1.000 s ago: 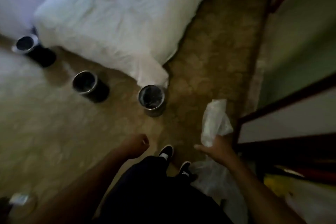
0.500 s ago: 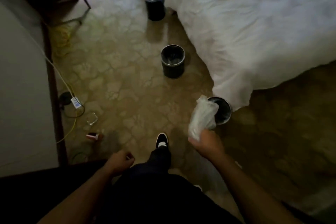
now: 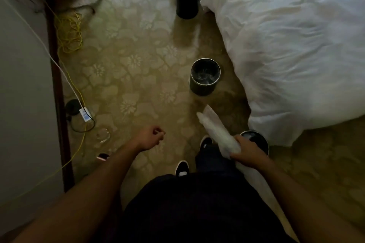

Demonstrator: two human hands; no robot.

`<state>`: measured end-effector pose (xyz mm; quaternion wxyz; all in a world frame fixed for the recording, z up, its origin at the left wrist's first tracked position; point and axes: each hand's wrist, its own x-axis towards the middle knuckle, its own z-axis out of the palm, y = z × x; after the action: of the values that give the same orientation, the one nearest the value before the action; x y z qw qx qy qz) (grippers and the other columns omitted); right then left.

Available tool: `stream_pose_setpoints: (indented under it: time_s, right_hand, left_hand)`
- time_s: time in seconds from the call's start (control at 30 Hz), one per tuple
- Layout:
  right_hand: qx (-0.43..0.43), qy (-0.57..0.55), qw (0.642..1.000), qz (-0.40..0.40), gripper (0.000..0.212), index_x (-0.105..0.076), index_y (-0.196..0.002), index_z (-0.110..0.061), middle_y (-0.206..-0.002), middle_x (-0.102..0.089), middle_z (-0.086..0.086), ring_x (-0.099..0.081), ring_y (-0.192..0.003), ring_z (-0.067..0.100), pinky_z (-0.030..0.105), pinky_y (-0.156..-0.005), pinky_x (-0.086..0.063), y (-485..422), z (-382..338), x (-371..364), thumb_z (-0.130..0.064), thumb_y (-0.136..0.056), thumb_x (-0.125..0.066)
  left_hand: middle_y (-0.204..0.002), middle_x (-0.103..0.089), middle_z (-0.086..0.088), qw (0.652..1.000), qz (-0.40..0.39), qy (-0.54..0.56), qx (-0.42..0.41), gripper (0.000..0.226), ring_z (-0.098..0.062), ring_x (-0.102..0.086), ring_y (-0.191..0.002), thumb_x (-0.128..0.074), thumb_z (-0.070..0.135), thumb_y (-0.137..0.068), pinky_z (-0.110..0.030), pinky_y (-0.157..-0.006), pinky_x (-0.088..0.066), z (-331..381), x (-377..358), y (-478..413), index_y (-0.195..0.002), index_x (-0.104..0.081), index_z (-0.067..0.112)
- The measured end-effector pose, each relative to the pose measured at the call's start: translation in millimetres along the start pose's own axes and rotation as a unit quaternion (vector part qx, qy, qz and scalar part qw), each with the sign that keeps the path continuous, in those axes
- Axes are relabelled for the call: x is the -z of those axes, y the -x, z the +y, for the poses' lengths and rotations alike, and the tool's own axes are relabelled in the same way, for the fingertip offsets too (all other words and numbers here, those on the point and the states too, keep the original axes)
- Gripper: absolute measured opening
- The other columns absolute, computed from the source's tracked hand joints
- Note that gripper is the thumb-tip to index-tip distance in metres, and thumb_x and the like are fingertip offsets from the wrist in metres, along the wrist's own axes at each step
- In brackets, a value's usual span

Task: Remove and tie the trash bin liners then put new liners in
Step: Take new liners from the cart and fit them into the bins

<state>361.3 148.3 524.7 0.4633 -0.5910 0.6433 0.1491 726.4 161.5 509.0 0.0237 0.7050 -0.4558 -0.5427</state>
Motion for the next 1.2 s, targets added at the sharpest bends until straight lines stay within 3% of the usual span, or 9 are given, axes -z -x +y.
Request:
stream_pose_setpoints:
  time_s: [0.2, 0.33, 0.4, 0.5, 0.7, 0.83, 1.0, 1.2]
  right_hand:
    - [-0.031, -0.028, 0.999, -0.006, 0.059, -0.05, -0.135, -0.012, -0.111, -0.054, 0.002, -0.054, -0.096, 0.018, 0.024, -0.068, -0.042, -93, -10, 73, -0.017, -0.083, -0.077]
    - [-0.006, -0.023, 1.0, -0.002, 0.036, -0.059, -0.123, -0.002, -0.111, -0.062, 0.011, -0.054, -0.091, 0.017, 0.021, -0.072, -0.04, -171, -53, 129, -0.009, -0.09, -0.07]
    - [0.019, -0.024, 0.999, -0.015, 0.032, -0.059, -0.122, -0.003, -0.117, -0.064, 0.015, -0.055, -0.088, 0.014, 0.015, -0.066, -0.039, -210, -89, 161, -0.008, -0.091, -0.068]
    - [0.068, -0.022, 0.996, -0.051, 0.055, -0.05, -0.14, -0.005, -0.129, -0.059, 0.014, -0.057, -0.107, 0.024, 0.028, -0.083, -0.046, -263, -156, 208, -0.013, -0.089, -0.071]
    - [0.174, -0.03, 0.981, -0.075, 0.062, -0.054, -0.14, -0.012, -0.126, -0.063, 0.009, -0.062, -0.114, 0.026, 0.043, -0.096, -0.054, -351, -309, 282, -0.012, -0.082, -0.076]
    - [0.202, -0.034, 0.976, -0.067, 0.062, -0.054, -0.14, -0.016, -0.126, -0.064, 0.006, -0.062, -0.114, 0.025, 0.044, -0.097, -0.054, -413, -400, 318, -0.014, -0.083, -0.076]
    - [0.154, -0.006, 0.987, -0.055, 0.067, -0.044, -0.147, -0.014, -0.137, -0.055, 0.01, -0.055, -0.124, 0.029, 0.041, -0.102, -0.046, -471, -478, 358, -0.017, -0.087, -0.075]
    - [0.077, 0.028, 0.995, -0.05, 0.07, -0.039, -0.15, -0.017, -0.145, -0.052, 0.011, -0.053, -0.129, 0.028, 0.034, -0.103, -0.042, -520, -501, 401, -0.024, -0.089, -0.072]
  left_hand:
    - [-0.099, -0.072, -0.004, 0.998, 0.037, 0.044, -0.006, 0.017, -0.019, -0.07, -0.086, -0.053, 0.022, -0.102, -0.03, -0.068, -0.053, 72, 79, -77, -0.109, -0.067, 0.013]
    - [-0.099, -0.072, -0.002, 0.995, 0.077, 0.059, 0.039, 0.016, -0.02, -0.071, -0.088, -0.053, 0.024, -0.102, -0.032, -0.069, -0.055, 91, 129, -120, -0.106, -0.067, 0.017]
    - [-0.096, -0.073, -0.002, 0.991, 0.102, 0.063, 0.06, 0.013, -0.019, -0.071, -0.085, -0.055, 0.023, -0.101, -0.033, -0.068, -0.056, 96, 152, -137, -0.102, -0.067, 0.019]
    - [-0.093, -0.073, -0.002, 0.985, 0.13, 0.067, 0.092, 0.011, -0.018, -0.071, -0.082, -0.057, 0.021, -0.098, -0.033, -0.07, -0.055, 96, 186, -154, -0.098, -0.068, 0.021]
    - [-0.093, -0.073, -0.002, 0.97, 0.148, 0.097, 0.167, 0.009, -0.02, -0.069, -0.084, -0.061, 0.017, -0.094, -0.034, -0.074, -0.054, 82, 245, -186, -0.095, -0.07, 0.018]
    - [-0.095, -0.073, -0.004, 0.966, 0.135, 0.118, 0.188, 0.009, -0.018, -0.069, -0.083, -0.06, 0.019, -0.097, -0.031, -0.07, -0.053, 67, 295, -227, -0.094, -0.069, 0.019]
    - [-0.093, -0.073, -0.005, 0.966, 0.124, 0.134, 0.185, 0.012, -0.019, -0.069, -0.08, -0.057, 0.02, -0.1, -0.027, -0.062, -0.05, 77, 401, -298, -0.093, -0.067, 0.02]
    - [-0.095, -0.073, -0.002, 0.985, 0.093, 0.094, 0.113, 0.011, -0.019, -0.07, -0.082, -0.057, 0.023, -0.099, -0.031, -0.069, -0.053, 136, 540, -405, -0.095, -0.067, 0.023]
